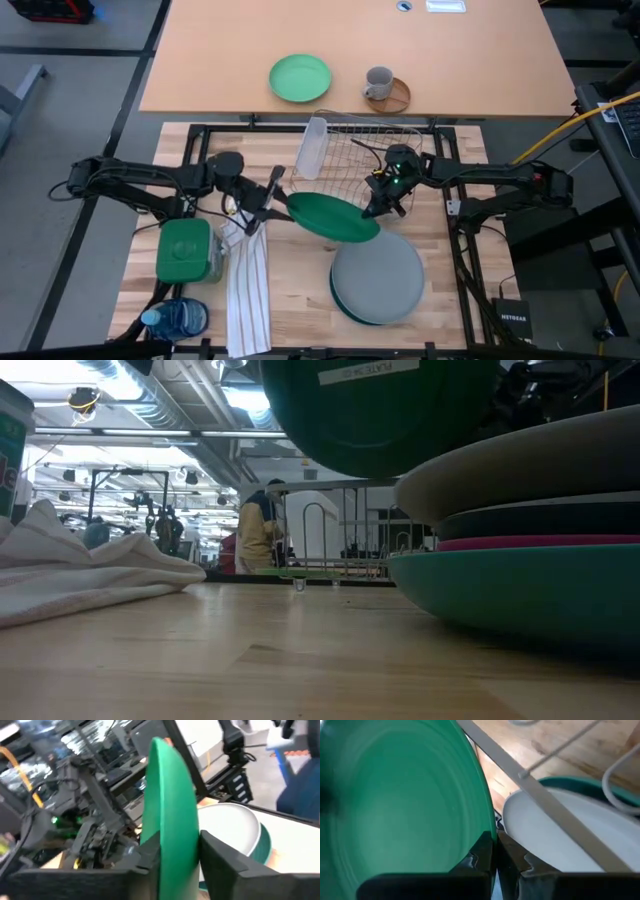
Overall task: Sort dishes
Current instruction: Put the dark green plate in the dish rack
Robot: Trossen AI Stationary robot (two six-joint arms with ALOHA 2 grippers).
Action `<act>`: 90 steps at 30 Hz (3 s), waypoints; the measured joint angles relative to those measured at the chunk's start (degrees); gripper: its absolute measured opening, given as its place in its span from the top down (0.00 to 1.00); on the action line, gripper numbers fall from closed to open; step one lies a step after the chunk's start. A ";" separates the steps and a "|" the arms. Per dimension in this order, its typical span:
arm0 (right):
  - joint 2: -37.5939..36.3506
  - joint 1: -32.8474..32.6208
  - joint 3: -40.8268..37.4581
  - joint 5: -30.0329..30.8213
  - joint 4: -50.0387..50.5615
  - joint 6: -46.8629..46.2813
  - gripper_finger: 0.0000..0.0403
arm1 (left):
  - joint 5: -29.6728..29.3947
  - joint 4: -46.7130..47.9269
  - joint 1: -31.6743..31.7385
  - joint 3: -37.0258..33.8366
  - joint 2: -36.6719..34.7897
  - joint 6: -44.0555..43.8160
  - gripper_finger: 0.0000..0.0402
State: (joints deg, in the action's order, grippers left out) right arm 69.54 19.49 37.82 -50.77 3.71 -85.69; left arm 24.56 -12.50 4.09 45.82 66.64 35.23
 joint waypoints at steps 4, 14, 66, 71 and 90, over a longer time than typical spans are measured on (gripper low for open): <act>0.00 0.15 0.00 1.21 -0.44 0.68 0.96 | 0.91 0.51 -0.10 -0.06 0.01 1.59 0.88; -0.04 0.09 0.24 2.15 -3.78 3.60 0.82 | 0.78 0.47 -0.30 -0.13 0.00 1.47 0.91; -0.05 16.75 0.11 -18.85 -9.87 -6.05 0.77 | -6.79 6.04 0.54 -0.09 -4.06 13.40 0.96; -0.04 22.62 0.11 -18.89 -11.58 -5.55 0.77 | -9.86 7.86 0.69 -0.09 -4.43 12.99 0.96; 0.00 37.66 -0.09 -20.00 -24.52 8.17 0.77 | -19.28 -2.73 1.34 0.12 -4.92 -0.91 1.00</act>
State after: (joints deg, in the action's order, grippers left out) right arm 69.54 57.15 37.73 -70.76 -20.81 -77.53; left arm 5.28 -15.23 5.43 45.94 61.72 34.32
